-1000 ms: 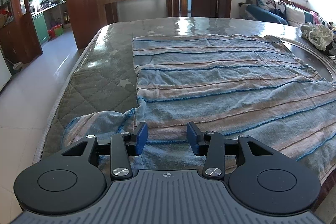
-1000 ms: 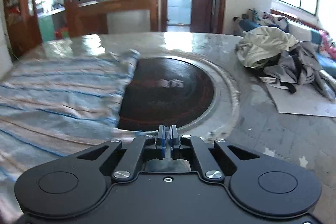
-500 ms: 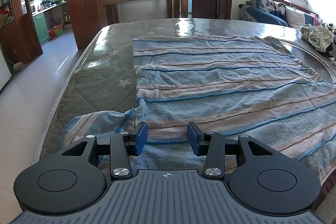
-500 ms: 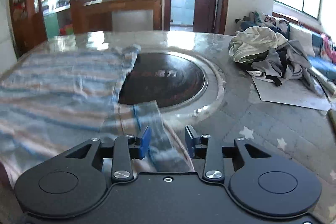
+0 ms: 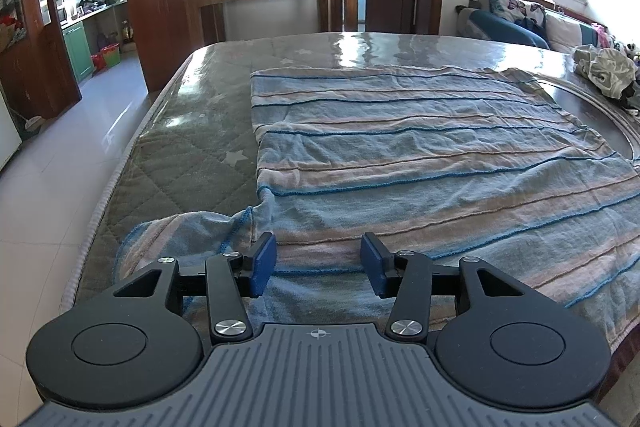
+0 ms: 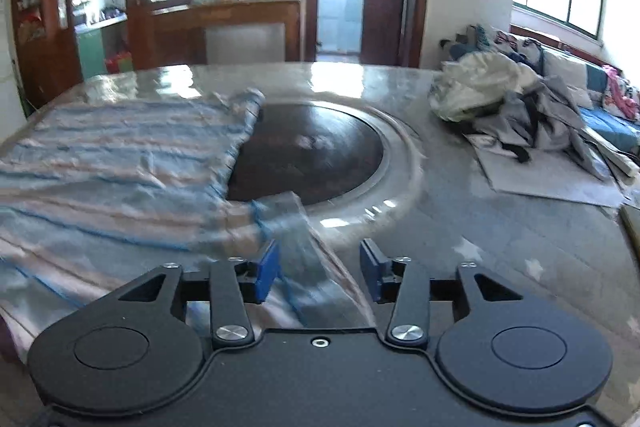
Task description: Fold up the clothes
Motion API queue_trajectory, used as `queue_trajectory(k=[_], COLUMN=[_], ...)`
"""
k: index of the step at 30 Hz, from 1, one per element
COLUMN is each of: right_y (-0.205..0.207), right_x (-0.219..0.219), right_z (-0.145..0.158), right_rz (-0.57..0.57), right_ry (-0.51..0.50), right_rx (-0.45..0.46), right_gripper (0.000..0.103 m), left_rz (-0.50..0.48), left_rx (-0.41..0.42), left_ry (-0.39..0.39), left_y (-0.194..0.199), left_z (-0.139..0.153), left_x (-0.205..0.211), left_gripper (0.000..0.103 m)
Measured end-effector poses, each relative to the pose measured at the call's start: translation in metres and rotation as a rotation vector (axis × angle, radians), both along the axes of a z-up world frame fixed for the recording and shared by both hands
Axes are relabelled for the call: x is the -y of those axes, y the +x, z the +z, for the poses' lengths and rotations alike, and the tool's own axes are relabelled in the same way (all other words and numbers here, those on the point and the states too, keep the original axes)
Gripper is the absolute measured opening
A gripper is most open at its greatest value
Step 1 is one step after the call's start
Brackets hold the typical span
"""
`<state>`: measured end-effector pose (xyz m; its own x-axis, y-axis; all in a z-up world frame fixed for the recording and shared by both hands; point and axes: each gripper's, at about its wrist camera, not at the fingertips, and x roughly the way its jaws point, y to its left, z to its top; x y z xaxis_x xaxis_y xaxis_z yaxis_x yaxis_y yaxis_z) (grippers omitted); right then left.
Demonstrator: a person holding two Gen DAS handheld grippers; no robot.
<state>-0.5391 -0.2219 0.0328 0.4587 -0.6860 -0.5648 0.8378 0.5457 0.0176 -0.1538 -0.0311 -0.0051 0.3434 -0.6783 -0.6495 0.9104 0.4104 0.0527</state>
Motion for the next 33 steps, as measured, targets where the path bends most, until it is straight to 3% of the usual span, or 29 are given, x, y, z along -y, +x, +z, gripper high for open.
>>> queue_trajectory(k=[8, 14, 24, 31, 33], right_y=[0.067, 0.099, 0.101, 0.103, 0.104], right_x=[0.003, 0.01, 0.009, 0.008, 0.008], right_z=[0.001, -0.008, -0.016, -0.018, -0.018], right_rz=[0.184, 0.243, 0.246, 0.251, 0.252], right_ry=[0.02, 0.048, 0.045, 0.042, 0.039], right_rx=[0.054, 0.042, 0.042, 0.037, 0.031], right_gripper=[0.049, 0.049, 0.059, 0.065, 0.069], left_rz=[-0.058, -0.162, -0.287, -0.278, -0.273], left_rx=[0.025, -0.028, -0.093, -0.162, -0.141], left_ry=[-0.008, -0.034, 0.003, 0.045, 0.04], left_y=[-0.015, -0.031, -0.057, -0.049, -0.048], left_z=[0.021, 0.038, 0.03, 0.01, 0.006], left_x=[0.004, 0.023, 0.093, 0.138, 0.146], left_gripper=[0.049, 0.049, 0.049, 0.049, 0.048])
